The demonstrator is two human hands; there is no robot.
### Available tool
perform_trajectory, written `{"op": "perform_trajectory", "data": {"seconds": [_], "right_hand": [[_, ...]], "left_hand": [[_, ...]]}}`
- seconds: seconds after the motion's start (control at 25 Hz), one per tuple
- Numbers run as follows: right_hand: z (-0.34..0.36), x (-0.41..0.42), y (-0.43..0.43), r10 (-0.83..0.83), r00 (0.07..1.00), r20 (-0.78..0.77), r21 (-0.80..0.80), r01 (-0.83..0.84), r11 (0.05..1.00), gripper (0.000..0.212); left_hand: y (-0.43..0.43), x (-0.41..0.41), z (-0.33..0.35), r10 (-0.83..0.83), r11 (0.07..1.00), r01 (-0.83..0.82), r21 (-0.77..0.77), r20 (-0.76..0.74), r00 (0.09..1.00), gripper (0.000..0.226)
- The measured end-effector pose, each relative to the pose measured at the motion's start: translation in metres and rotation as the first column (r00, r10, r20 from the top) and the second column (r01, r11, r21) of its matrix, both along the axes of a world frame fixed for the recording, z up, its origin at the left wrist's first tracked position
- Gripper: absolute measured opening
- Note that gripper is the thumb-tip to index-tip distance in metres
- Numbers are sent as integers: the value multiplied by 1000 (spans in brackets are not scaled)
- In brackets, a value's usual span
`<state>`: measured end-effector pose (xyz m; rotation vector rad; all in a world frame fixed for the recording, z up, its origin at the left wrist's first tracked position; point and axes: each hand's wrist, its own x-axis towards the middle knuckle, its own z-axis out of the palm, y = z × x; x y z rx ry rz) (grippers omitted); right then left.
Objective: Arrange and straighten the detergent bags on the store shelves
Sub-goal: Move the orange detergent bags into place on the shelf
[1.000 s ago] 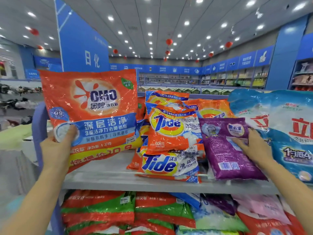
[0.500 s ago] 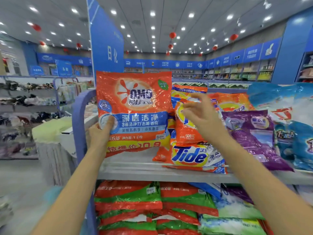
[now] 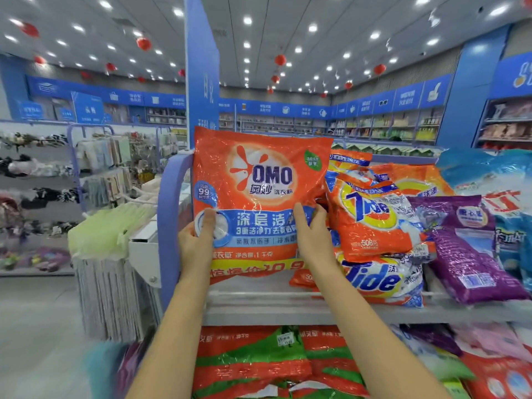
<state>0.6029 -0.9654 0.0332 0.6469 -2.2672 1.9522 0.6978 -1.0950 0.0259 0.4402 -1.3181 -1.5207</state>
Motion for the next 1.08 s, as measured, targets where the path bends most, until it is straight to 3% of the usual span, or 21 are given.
{"op": "perform_trajectory", "data": {"seconds": [0.08, 0.2, 0.28, 0.36, 0.48, 0.64, 0.8, 0.92, 1.08], "right_hand": [[-1, -1, -6, -78, 994, -72, 62, 82, 995, 58], [-4, -1, -20, -212, 969, -131, -76, 203, 976, 36], [-15, 1, -34, -277, 947, -162, -146, 255, 956, 29], [-32, 0, -46, -259, 947, -188, -69, 250, 966, 27], [-43, -16, -54, -167, 985, -52, 87, 171, 981, 31], [-34, -29, -70, -239, 967, -86, 6, 241, 971, 23], [-26, -47, -83, -288, 947, -140, -100, 276, 956, 20], [-29, -57, -82, -345, 930, -124, -64, 340, 938, 21], [-24, -54, -77, -390, 914, -109, -55, 387, 921, 26]], "left_hand": [[-4, -3, -1, 5, 1000, -5, -6, -5, 1000, 19], [-13, -11, -2, 46, 997, -47, -60, -8, 999, 10], [-18, -16, -6, 128, 986, -124, -112, 30, 991, 19], [-22, -20, -14, 209, 972, -193, -136, 117, 971, 25], [-27, -26, -19, 198, 979, -172, -109, 320, 926, 31], [-33, -38, -5, 211, 975, -220, 0, 284, 935, 35], [-36, -60, 0, 385, 922, -373, -103, 342, 857, 36], [-39, -72, -18, 356, 934, -282, -221, 491, 795, 43], [-41, -76, -22, 285, 957, -193, -215, 599, 749, 49]]}}
